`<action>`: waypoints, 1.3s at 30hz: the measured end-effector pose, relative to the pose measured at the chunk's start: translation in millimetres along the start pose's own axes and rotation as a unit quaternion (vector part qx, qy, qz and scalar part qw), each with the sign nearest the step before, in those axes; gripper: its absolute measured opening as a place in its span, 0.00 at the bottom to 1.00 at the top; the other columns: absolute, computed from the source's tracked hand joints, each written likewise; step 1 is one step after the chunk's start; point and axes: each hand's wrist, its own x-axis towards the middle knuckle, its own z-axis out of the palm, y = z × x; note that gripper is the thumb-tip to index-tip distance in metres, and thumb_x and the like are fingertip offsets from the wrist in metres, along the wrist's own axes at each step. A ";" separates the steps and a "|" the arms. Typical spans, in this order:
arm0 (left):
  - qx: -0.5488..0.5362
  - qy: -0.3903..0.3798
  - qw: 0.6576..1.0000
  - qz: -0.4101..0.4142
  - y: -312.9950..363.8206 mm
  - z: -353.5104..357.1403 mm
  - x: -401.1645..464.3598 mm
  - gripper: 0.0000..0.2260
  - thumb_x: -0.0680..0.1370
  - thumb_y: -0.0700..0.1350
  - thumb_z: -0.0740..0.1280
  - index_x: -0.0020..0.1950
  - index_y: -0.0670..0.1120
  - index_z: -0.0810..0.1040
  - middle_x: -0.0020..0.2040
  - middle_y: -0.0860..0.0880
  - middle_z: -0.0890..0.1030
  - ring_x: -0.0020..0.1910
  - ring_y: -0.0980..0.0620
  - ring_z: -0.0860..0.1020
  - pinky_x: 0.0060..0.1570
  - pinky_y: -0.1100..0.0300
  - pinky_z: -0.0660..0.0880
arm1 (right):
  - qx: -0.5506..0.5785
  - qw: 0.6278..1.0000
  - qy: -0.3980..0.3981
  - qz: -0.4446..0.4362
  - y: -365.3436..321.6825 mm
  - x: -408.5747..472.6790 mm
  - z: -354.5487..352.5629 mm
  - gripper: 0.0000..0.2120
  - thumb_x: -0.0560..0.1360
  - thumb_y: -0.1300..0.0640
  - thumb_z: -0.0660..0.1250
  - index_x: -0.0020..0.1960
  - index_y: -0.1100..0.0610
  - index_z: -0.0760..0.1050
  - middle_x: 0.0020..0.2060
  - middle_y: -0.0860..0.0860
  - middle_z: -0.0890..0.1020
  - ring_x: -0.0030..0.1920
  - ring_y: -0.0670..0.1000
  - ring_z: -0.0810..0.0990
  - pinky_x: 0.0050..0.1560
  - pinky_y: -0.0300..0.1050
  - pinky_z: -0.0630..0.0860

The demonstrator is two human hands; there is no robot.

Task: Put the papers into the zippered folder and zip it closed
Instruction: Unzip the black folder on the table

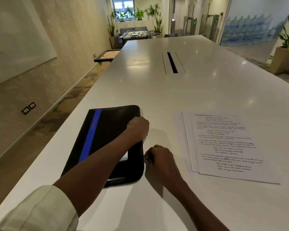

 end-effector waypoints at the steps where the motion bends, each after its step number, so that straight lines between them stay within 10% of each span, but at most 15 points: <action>1: 0.001 -0.003 1.000 -0.001 0.3 -0.6 -0.1 0.09 0.79 0.42 0.62 0.51 0.39 0.80 0.47 0.43 0.81 0.45 0.46 0.81 0.42 0.56 0.79 | 0.005 1.000 0.001 0.001 -0.4 -5.7 0.2 0.07 0.72 0.64 0.64 0.41 0.60 0.81 0.37 0.52 0.80 0.38 0.51 0.78 0.40 0.48 0.74; 11: 0.004 0.011 1.000 0.003 0.9 5.7 -7.1 0.09 0.79 0.43 0.62 0.52 0.40 0.79 0.51 0.43 0.81 0.48 0.44 0.81 0.45 0.55 0.79 | 0.066 0.996 0.043 0.044 -22.5 -69.8 13.5 0.08 0.76 0.60 0.65 0.42 0.55 0.82 0.35 0.47 0.79 0.36 0.45 0.76 0.37 0.35 0.67; 19: -0.253 0.038 0.966 0.045 -38.1 13.1 -69.2 0.16 0.75 0.57 0.69 0.43 0.44 0.79 0.37 0.49 0.80 0.36 0.51 0.80 0.39 0.58 0.79 | 0.079 0.982 0.136 0.103 -43.1 -84.7 28.9 0.06 0.74 0.61 0.70 0.41 0.54 0.84 0.36 0.46 0.83 0.35 0.42 0.78 0.37 0.26 0.66; 24: -0.320 0.056 0.937 0.128 -78.4 31.4 -147.0 0.20 0.67 0.65 0.71 0.50 0.53 0.80 0.45 0.56 0.78 0.43 0.60 0.75 0.40 0.65 0.71 | 0.062 0.973 0.180 0.130 -53.9 -89.7 39.5 0.04 0.75 0.62 0.71 0.44 0.57 0.84 0.37 0.50 0.85 0.36 0.42 0.79 0.39 0.25 0.68; 39: -0.197 0.107 0.942 0.248 -79.4 58.3 -207.6 0.13 0.81 0.49 0.61 0.54 0.45 0.82 0.52 0.46 0.82 0.48 0.52 0.81 0.53 0.62 0.75 | 0.028 0.948 0.239 0.210 -84.3 -94.5 59.5 0.08 0.77 0.60 0.68 0.45 0.61 0.85 0.38 0.55 0.86 0.35 0.47 0.79 0.38 0.30 0.69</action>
